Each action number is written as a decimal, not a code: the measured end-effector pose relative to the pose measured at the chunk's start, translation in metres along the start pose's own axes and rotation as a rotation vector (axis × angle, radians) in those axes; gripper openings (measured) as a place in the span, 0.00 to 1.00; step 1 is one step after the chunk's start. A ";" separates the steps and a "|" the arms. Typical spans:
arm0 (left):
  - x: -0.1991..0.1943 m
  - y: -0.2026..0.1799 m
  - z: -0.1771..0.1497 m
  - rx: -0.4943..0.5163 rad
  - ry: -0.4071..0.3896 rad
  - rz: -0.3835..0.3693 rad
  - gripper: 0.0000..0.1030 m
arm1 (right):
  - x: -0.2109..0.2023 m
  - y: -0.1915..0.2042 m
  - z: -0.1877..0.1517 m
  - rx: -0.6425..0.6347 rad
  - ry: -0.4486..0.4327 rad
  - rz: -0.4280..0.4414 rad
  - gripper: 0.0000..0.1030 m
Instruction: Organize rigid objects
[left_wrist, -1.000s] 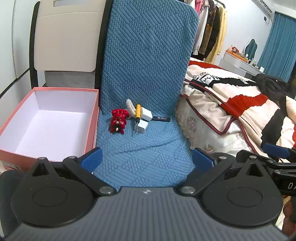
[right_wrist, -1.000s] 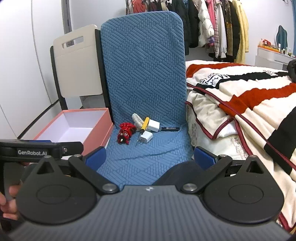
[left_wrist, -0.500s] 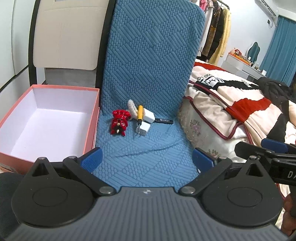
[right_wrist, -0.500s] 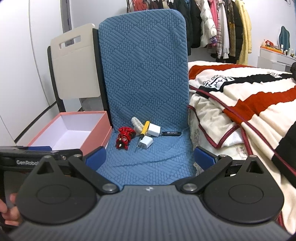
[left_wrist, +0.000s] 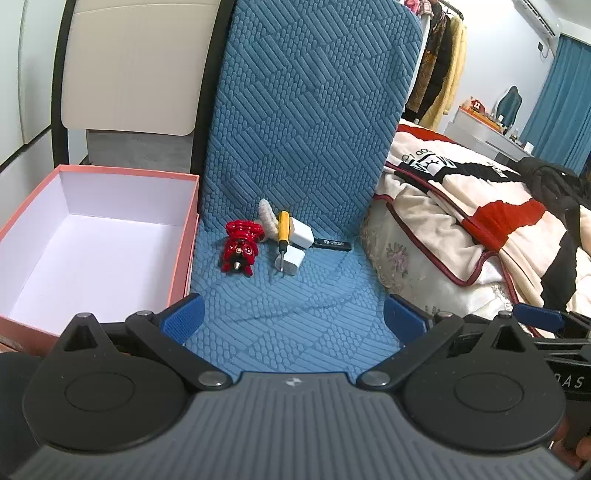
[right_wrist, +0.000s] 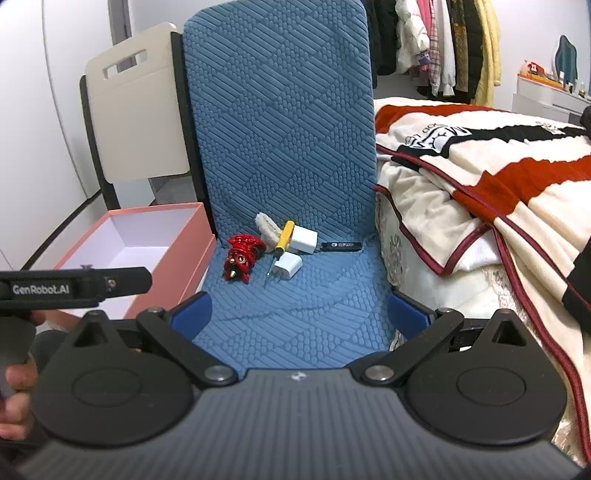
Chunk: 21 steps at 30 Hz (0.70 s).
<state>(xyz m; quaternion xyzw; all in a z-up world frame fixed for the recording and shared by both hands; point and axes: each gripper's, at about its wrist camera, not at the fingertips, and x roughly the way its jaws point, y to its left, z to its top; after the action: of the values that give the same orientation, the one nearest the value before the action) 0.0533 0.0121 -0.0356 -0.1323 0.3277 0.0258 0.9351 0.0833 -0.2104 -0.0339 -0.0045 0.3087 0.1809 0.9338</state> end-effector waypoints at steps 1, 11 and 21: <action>0.002 0.000 0.000 0.002 -0.001 0.002 1.00 | 0.001 -0.001 0.000 0.003 0.003 -0.002 1.00; 0.005 0.004 -0.004 -0.008 0.006 0.020 1.00 | 0.007 -0.005 -0.005 0.010 0.015 -0.004 1.00; 0.009 0.009 -0.008 -0.013 0.020 0.024 1.00 | 0.012 -0.004 -0.008 0.015 0.026 -0.005 1.00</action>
<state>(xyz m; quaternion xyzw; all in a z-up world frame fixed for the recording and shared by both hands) 0.0544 0.0182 -0.0492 -0.1349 0.3385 0.0379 0.9305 0.0896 -0.2113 -0.0479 -0.0008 0.3221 0.1765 0.9301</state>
